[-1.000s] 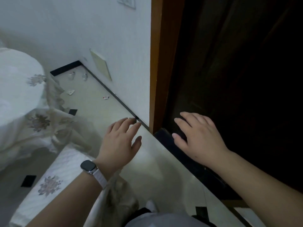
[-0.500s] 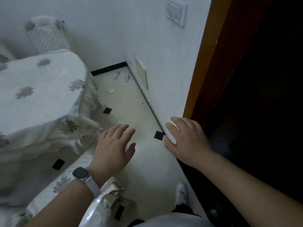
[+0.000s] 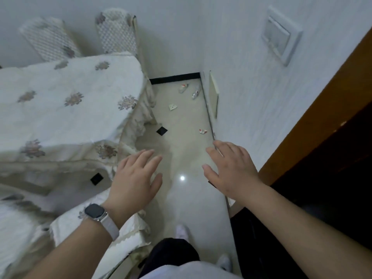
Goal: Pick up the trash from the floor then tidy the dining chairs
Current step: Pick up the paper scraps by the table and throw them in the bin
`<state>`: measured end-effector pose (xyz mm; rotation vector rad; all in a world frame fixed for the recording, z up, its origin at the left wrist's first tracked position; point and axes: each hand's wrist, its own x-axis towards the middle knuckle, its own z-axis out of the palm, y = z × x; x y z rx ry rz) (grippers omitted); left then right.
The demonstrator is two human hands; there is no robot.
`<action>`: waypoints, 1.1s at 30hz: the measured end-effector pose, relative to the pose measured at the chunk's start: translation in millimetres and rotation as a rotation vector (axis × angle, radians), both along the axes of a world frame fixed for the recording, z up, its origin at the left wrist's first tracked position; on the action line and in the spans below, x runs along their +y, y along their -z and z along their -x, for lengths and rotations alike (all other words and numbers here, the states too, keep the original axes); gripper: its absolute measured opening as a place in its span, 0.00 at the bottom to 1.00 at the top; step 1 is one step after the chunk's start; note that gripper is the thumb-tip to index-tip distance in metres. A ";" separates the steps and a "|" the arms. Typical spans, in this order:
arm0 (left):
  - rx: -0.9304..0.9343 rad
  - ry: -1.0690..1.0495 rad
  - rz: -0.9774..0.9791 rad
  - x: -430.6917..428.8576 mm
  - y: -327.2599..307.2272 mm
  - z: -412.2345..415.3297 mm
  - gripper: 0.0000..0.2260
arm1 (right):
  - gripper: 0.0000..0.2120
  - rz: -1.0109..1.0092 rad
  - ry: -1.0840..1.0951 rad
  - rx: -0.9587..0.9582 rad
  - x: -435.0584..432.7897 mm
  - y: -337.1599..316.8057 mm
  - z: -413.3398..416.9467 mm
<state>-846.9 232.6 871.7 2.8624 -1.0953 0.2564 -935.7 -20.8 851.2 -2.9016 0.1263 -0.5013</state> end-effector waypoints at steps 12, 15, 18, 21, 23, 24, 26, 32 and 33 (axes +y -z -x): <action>0.106 -0.006 0.038 -55.9 39.3 -196.7 0.22 | 0.20 0.053 0.044 0.110 -44.2 17.0 -185.0; 0.139 -0.001 0.050 -64.5 39.5 -263.1 0.23 | 0.22 0.076 0.036 0.142 -52.7 12.4 -242.8; 0.125 0.008 0.075 -68.7 35.3 -324.7 0.23 | 0.24 0.105 0.057 0.146 -58.5 3.4 -300.2; 0.109 0.031 0.072 -74.1 29.3 -382.1 0.23 | 0.22 0.103 0.067 0.133 -64.7 -2.0 -354.4; 0.134 0.028 0.066 -78.4 27.8 -412.7 0.23 | 0.22 0.108 0.071 0.129 -68.6 -2.5 -380.9; 0.142 0.027 0.074 -81.2 28.3 -426.7 0.23 | 0.22 0.108 0.076 0.133 -71.2 -1.7 -392.5; 0.138 0.038 0.094 -88.9 30.9 -452.6 0.23 | 0.22 0.112 0.082 0.151 -78.0 0.3 -415.4; 0.138 0.036 0.117 -125.2 47.9 -530.0 0.21 | 0.23 0.090 0.089 0.212 -114.8 19.5 -494.6; 0.139 0.033 0.113 -133.7 51.7 -544.2 0.21 | 0.23 0.076 0.085 0.223 -123.5 26.1 -509.8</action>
